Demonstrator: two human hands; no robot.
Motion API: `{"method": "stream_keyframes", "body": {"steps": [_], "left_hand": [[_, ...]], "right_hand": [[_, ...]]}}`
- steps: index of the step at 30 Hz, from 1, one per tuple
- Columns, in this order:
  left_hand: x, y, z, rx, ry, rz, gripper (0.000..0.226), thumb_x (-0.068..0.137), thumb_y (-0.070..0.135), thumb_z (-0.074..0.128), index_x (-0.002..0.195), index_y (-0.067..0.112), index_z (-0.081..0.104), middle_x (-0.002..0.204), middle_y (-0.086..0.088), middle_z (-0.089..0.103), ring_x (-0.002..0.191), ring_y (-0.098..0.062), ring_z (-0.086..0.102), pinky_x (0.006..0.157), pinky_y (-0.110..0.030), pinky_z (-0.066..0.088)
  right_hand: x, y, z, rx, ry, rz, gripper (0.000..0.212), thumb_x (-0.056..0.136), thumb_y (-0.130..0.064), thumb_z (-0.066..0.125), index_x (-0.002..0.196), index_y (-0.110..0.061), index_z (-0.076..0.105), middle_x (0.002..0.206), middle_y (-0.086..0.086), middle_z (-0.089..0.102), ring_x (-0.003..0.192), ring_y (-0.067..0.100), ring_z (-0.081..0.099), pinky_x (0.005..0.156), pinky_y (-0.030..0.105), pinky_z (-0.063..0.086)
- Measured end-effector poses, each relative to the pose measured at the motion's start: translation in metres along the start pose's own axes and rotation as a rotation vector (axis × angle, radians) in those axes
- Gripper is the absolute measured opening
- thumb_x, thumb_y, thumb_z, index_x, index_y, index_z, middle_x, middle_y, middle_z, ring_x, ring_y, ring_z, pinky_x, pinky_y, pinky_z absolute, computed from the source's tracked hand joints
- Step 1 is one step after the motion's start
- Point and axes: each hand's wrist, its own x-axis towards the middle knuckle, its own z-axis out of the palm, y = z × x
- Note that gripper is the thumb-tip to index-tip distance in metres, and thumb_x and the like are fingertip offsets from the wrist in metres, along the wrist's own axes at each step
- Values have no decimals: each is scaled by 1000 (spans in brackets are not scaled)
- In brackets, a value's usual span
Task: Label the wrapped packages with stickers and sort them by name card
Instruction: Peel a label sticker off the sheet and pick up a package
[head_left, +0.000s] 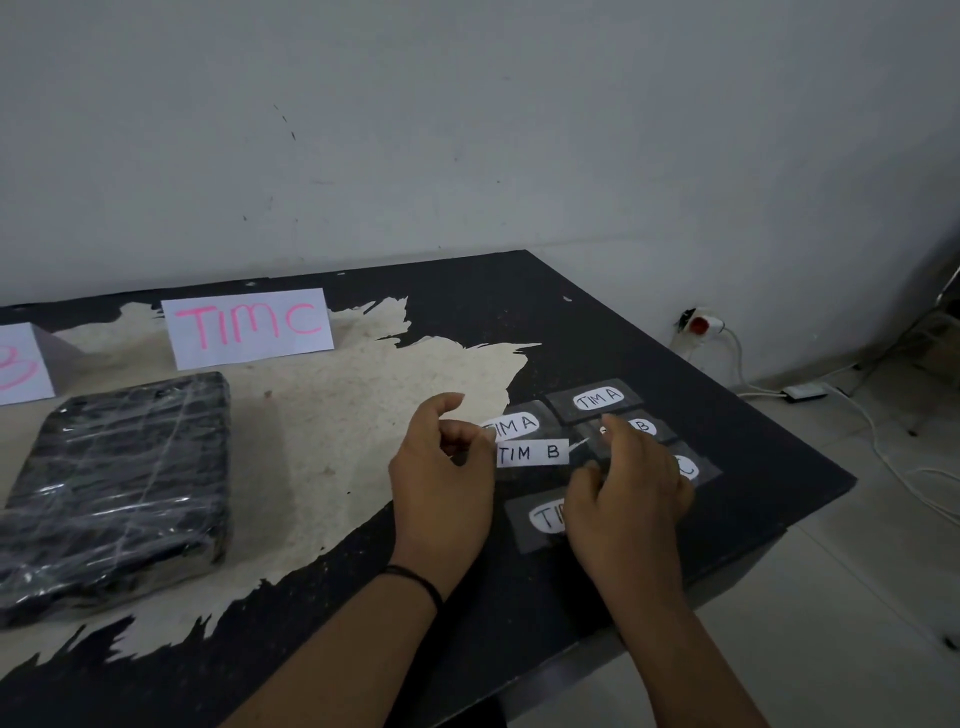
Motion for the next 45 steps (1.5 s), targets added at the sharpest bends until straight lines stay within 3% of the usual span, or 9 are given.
{"method": "stream_keyframes", "body": {"steps": [5,11,14,18,24,28,37,42,45], "left_hand": [[-1,9,-10,-67,-7,59,33,87,15,64,111,31,47,78,10,62,78,12,58,66,-1,44],[0,21,-47,-169,39,119,37,84,16,68,110,34,50,76,10,65,80,2,62,71,-9,48],[3,28,-75,-229,65,154,40,81,13,70,108,36,51,79,10,66,77,-4,63,74,-16,52],[9,37,-115,-312,85,179,44,80,4,69,111,30,53,77,9,67,73,-7,63,70,-17,52],[24,32,-184,-288,133,171,37,80,2,69,106,26,58,76,0,68,75,-13,66,72,-20,55],[34,19,-224,-280,146,120,30,79,2,69,103,19,62,74,-1,68,74,-19,66,70,-22,56],[56,-18,-272,-254,240,5,34,80,4,70,107,21,59,79,-3,68,77,-21,67,73,-32,58],[62,-34,-277,-201,231,-42,37,80,5,70,111,19,57,82,-7,69,78,-22,69,65,-21,56],[63,-43,-276,-168,231,-85,39,79,6,72,113,19,57,82,-7,69,79,-21,68,67,-23,56]], "right_hand": [[-2,1,-4,110,60,8,40,86,-12,54,126,-13,52,122,6,57,121,22,46,107,44,24],[-5,-13,-14,291,125,-169,27,88,-40,44,98,-21,61,94,-12,58,98,16,57,88,51,46],[-6,-41,-15,547,-113,-12,17,85,-40,55,102,-36,57,99,-21,56,100,6,55,88,37,49],[-3,-79,-4,858,-520,208,38,77,-46,65,112,-32,62,107,-16,65,103,5,57,94,32,43],[1,-136,17,1171,-687,185,33,71,-32,65,98,-13,69,85,2,72,80,16,59,70,32,42],[-5,-170,33,1123,-684,199,4,82,-13,66,80,-11,69,67,0,66,66,14,53,61,30,40],[-22,-218,67,1050,-750,133,3,80,-14,70,82,-12,73,71,0,67,63,12,52,59,28,44],[-21,-225,77,884,-703,40,15,82,-20,70,96,-21,65,60,-11,64,51,-4,58,58,19,42],[-20,-225,82,763,-706,-4,25,83,-26,69,106,-25,59,76,-7,67,56,-9,60,52,11,42]]}}
